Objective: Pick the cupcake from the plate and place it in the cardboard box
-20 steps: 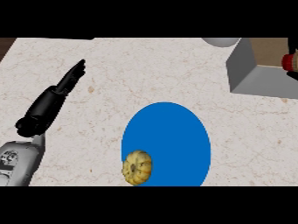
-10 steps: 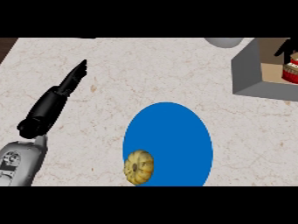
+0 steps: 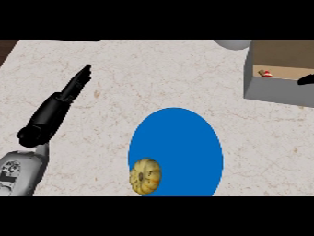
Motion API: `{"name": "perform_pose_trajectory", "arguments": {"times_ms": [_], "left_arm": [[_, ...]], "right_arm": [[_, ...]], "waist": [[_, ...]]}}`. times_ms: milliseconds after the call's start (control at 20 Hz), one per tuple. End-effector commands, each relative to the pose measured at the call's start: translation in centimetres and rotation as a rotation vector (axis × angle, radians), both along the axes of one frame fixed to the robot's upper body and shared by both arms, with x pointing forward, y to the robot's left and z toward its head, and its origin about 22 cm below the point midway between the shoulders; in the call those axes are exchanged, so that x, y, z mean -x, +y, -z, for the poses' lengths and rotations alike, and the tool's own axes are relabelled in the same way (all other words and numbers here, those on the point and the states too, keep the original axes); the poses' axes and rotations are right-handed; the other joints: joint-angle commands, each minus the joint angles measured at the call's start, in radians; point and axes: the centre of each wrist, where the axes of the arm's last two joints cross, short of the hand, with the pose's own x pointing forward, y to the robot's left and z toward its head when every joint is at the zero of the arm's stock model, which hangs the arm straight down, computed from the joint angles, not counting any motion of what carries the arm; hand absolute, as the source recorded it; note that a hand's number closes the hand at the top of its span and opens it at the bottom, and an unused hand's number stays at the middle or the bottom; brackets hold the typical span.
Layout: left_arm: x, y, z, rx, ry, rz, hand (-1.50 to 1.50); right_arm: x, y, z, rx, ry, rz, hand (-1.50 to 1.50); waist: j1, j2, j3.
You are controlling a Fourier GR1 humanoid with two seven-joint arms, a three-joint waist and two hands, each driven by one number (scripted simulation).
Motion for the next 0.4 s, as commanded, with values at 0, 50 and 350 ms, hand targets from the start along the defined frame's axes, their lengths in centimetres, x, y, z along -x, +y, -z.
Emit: {"name": "perform_pose_trajectory", "arguments": {"times_ms": [0, 50, 350], "left_arm": [[-0.1, 0.1, -0.8, 0.003, -0.013, 0.006, 0.0], [0.2, -0.3, 0.5, 0.005, 0.0, 0.002, 0.0], [-0.4, -0.7, -1.3, -0.008, -0.026, 0.033, 0.0]], "right_arm": [[0.2, -0.9, 1.9, -0.412, 0.13, -0.07, -1.5], [0.2, -1.2, 1.3, -0.447, 0.154, -0.03, -1.5], [1.0, -3.6, -0.9, -0.567, 0.171, 0.115, -1.5]], "waist": [[0.008, 0.005, 0.005], [0.004, 0.008, 0.002], [0.036, 0.024, 0.006]]}}
